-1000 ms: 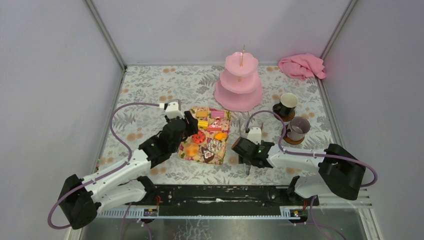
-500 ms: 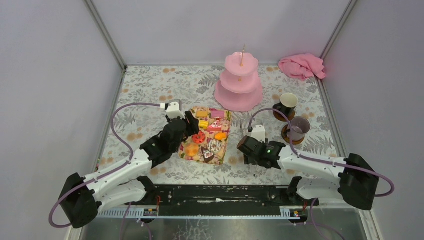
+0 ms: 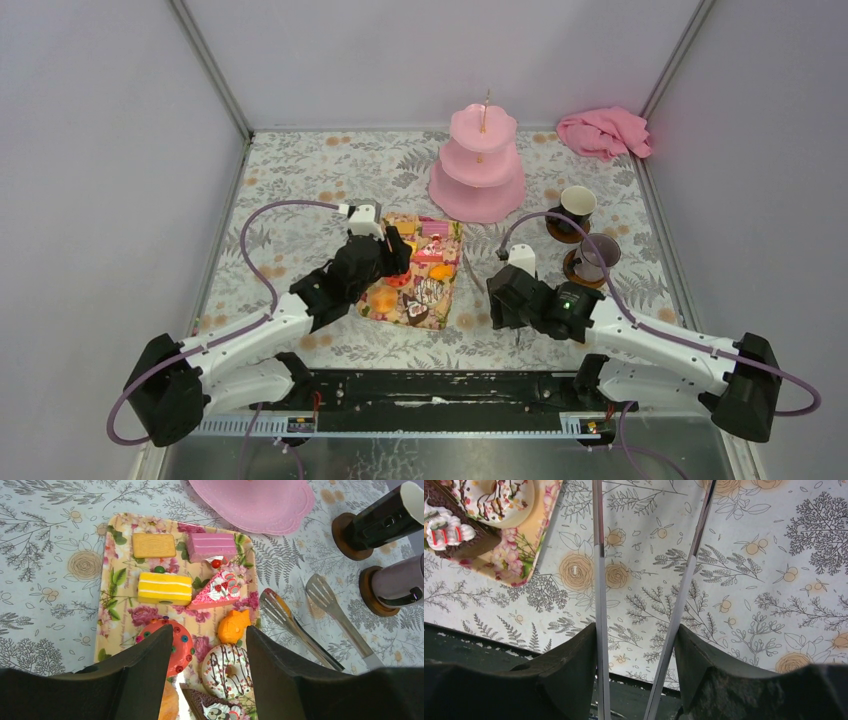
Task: Serve the afternoon tea
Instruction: Pick up the clamp from the center of the board.
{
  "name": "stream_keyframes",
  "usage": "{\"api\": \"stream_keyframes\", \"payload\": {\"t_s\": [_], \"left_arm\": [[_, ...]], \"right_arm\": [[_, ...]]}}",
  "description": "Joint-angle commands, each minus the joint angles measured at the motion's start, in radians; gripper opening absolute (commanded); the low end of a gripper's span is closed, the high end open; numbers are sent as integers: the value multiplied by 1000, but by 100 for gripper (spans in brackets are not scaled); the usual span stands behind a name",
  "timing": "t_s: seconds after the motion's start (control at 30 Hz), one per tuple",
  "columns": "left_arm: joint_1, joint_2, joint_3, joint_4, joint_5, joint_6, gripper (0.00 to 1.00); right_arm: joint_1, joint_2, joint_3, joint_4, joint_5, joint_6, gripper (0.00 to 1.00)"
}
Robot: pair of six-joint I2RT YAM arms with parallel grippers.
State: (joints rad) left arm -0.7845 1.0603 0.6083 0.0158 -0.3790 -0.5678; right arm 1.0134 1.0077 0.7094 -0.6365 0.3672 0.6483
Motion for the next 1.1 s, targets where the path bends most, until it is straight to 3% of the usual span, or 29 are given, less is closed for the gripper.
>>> {"api": "stream_keyframes", "payload": {"t_s": [0.0, 0.53, 1.07], "left_arm": [[-3, -10, 22, 69, 28, 8, 63], [-9, -26, 30, 25, -78, -1, 64], [-8, -44, 37, -6, -162, -9, 64]], "right_arm": [[8, -26, 33, -27, -20, -26, 41], [8, -130, 130, -102, -16, -66, 36], [9, -210, 223, -136, -164, -91, 33]]}}
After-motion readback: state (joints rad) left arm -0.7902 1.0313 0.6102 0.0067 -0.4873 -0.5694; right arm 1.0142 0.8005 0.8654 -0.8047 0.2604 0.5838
